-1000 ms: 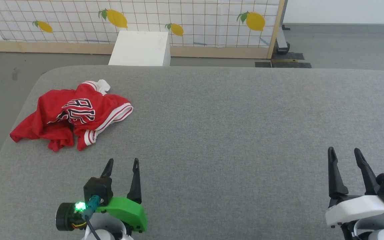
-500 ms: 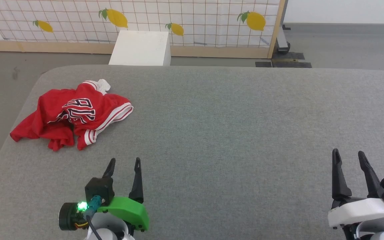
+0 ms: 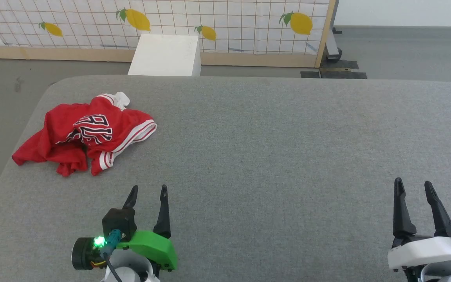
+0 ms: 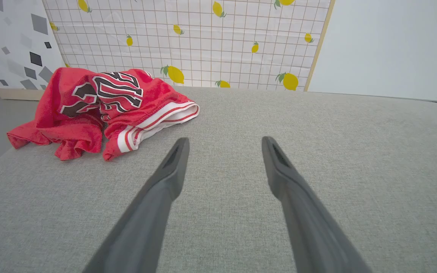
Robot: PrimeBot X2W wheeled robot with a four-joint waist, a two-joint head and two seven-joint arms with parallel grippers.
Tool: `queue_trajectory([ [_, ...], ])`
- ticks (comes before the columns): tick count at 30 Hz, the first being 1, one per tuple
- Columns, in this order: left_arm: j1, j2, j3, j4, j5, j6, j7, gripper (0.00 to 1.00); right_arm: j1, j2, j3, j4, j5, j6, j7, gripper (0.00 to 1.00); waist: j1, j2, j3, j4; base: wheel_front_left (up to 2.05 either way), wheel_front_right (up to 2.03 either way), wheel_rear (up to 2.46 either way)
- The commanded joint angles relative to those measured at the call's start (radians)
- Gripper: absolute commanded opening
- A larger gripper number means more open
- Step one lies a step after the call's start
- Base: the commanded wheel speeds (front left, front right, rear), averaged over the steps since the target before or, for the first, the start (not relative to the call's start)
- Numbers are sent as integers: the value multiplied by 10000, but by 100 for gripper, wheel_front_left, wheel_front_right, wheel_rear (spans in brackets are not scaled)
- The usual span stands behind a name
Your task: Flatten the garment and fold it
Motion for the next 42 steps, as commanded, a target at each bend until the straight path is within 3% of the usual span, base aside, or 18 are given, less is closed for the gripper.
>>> queue_trajectory([
  [1, -199, -27, -43, 95, -78, 66, -99, 100, 159, 30, -43, 61, 118, -15, -118, 100, 0, -1, 0, 10, 0, 0, 0],
  [25, -209, -27, -16, 135, -85, 67, -124, 100, 113, 30, 138, 191, -144, -15, -143, 100, 0, -1, -109, 366, 0, 0, 0],
  [42, -93, 167, 299, -92, -31, 157, -124, 100, 182, 30, 552, 273, -253, -15, -143, 100, 0, -1, -238, 2579, 0, 0, 0],
])
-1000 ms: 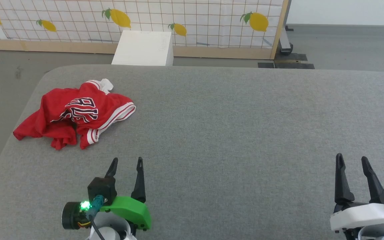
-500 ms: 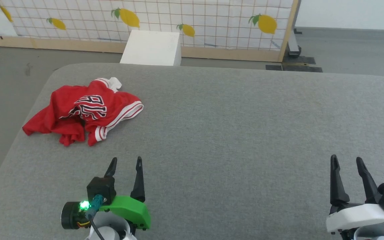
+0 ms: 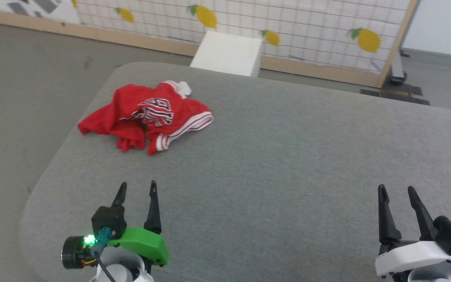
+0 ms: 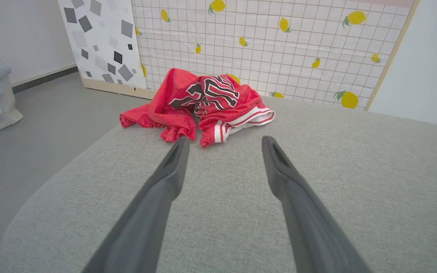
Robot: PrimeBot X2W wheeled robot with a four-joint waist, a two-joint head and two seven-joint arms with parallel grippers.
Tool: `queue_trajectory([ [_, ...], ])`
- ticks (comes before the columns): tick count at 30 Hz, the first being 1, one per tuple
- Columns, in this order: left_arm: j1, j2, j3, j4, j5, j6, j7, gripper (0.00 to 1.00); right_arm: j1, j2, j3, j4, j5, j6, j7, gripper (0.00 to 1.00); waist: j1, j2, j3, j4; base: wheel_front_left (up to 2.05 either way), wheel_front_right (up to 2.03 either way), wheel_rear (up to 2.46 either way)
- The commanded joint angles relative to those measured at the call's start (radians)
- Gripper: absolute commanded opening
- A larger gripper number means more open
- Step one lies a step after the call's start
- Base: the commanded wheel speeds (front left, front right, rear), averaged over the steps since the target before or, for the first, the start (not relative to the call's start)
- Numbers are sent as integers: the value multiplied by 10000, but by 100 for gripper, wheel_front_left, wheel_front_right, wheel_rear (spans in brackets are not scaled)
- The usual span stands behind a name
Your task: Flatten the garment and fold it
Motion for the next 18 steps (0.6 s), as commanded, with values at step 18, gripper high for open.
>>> queue_trajectory([
  [18, 165, 117, 152, -187, -101, 119, -45, 100, 19, 21, 319, 204, -41, -15, -55, 100, 0, 0, -68, 2599, 0, 0, 0],
])
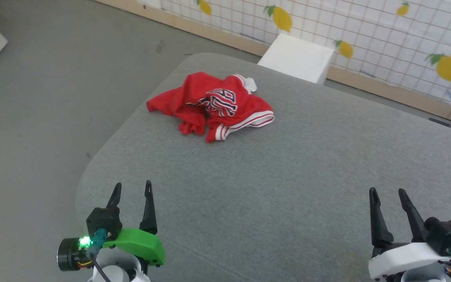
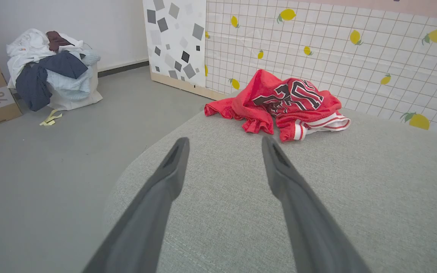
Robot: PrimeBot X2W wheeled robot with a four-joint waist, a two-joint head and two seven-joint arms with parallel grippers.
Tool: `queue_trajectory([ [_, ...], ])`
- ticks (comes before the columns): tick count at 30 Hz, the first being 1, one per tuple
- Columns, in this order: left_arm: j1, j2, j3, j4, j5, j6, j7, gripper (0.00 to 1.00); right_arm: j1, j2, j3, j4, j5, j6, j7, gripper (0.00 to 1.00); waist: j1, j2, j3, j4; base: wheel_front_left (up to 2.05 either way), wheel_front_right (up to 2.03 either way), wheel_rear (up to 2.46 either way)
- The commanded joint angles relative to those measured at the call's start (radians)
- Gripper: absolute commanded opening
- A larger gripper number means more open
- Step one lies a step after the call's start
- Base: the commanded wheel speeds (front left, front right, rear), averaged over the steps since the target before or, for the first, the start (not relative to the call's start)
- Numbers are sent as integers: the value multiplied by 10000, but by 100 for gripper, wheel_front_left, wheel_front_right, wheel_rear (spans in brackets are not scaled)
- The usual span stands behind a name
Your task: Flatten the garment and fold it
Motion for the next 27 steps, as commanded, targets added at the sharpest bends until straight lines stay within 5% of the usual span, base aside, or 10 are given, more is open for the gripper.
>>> queue_trajectory([
  [1, 101, 55, 41, -32, -70, 71, -40, 100, 12, 7, 35, 32, -22, -15, -51, 100, 0, 0, -7, 370, 0, 0, 0],
  [22, 158, 63, 133, -143, -204, 140, -40, 100, -58, 7, 172, 156, 71, -15, -51, 100, 0, 0, -11, 520, 0, 0, 0],
  [27, -549, 33, 175, -73, -518, -121, -40, 100, -210, 7, 179, 71, -31, -15, -51, 100, 0, 0, 255, 358, 0, 0, 0],
])
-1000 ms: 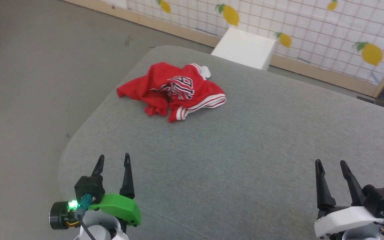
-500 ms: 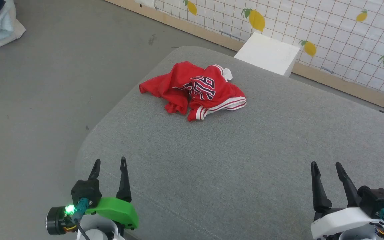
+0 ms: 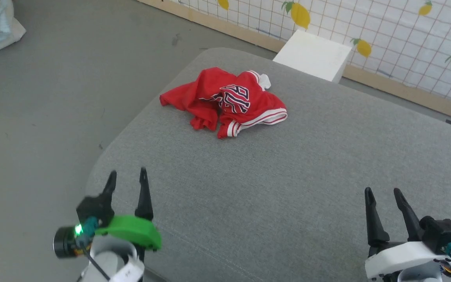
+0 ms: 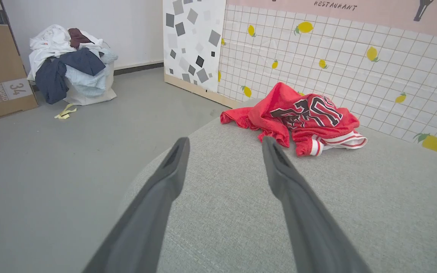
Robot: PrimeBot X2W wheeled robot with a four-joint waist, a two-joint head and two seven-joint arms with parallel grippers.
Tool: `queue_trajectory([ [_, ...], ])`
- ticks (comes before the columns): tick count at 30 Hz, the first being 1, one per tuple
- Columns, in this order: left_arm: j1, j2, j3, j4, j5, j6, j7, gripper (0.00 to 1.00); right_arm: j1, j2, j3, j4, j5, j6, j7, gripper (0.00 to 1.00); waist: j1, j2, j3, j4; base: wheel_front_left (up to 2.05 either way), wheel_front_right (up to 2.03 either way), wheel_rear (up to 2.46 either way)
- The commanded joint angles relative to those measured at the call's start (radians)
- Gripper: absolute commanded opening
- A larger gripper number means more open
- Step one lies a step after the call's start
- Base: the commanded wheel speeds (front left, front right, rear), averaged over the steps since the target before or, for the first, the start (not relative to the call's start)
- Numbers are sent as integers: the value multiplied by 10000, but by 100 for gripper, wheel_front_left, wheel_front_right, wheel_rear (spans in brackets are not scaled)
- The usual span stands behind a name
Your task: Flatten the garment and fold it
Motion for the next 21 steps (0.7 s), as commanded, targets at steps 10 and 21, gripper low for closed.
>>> queue_trajectory([
  [10, -3470, 350, 379, 1074, -837, -783, 418, 100, -791, 5, -43, -502, -627, -15, 75, 100, 0, 0, 1496, -1098, 0, 0, 0],
  [21, -7510, 1313, 1088, 3128, -2061, -970, 3565, 100, -1657, -200, -432, -1669, -1041, -15, 541, 100, 0, 0, 4204, -2818, 0, 0, 0],
])
